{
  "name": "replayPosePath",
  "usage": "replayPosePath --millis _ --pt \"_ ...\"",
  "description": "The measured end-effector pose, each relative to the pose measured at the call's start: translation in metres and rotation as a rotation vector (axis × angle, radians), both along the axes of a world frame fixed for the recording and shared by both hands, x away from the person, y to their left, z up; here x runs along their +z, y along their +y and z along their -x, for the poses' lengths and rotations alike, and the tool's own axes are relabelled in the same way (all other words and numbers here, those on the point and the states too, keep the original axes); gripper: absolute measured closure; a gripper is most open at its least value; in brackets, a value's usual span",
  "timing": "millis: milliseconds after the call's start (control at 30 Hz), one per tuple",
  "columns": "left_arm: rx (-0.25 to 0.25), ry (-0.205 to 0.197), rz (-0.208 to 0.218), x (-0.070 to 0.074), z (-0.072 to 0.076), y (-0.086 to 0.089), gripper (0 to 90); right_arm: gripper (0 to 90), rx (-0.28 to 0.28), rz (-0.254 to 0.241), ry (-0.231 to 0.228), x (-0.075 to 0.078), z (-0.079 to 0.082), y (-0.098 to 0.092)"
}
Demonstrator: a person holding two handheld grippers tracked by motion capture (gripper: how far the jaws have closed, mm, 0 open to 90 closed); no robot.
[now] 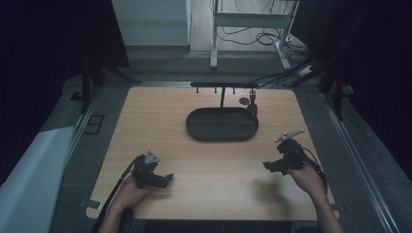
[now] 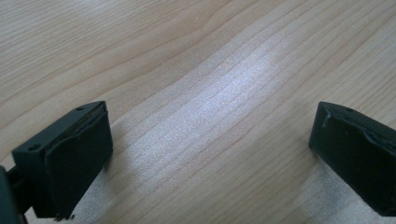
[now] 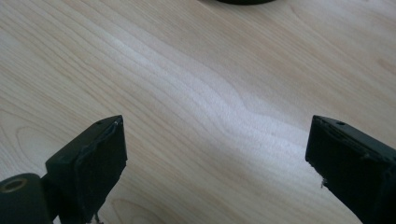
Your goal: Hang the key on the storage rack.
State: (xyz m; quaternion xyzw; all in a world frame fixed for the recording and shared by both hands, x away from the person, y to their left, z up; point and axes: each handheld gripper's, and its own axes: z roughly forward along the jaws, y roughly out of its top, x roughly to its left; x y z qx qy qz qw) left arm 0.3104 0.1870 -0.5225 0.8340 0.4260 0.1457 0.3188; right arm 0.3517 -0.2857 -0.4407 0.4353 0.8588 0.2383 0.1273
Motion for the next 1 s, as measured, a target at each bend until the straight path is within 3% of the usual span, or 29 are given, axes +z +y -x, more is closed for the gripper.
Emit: replayPosePath --millis 300,433,667,1000 --pt "0.0 -0.001 0.002 0.0 0.0 0.0 0.0 5.9 -0.044 -0.039 -0.023 -0.019 0.019 -0.009" --pt "0.0 -0.001 0.002 0.0 0.0 0.0 0.0 6.7 -0.033 -0.078 -0.042 -0.028 0.026 -0.01" --pt "0.0 -0.001 0.003 0.0 0.0 0.0 0.0 7.0 -0.034 -0.101 -0.106 -0.045 0.037 -0.012" --pt "0.0 -0.001 0.003 0.0 0.0 0.0 0.0 6.9 -0.021 -0.077 -0.08 -0.065 0.04 -0.008"
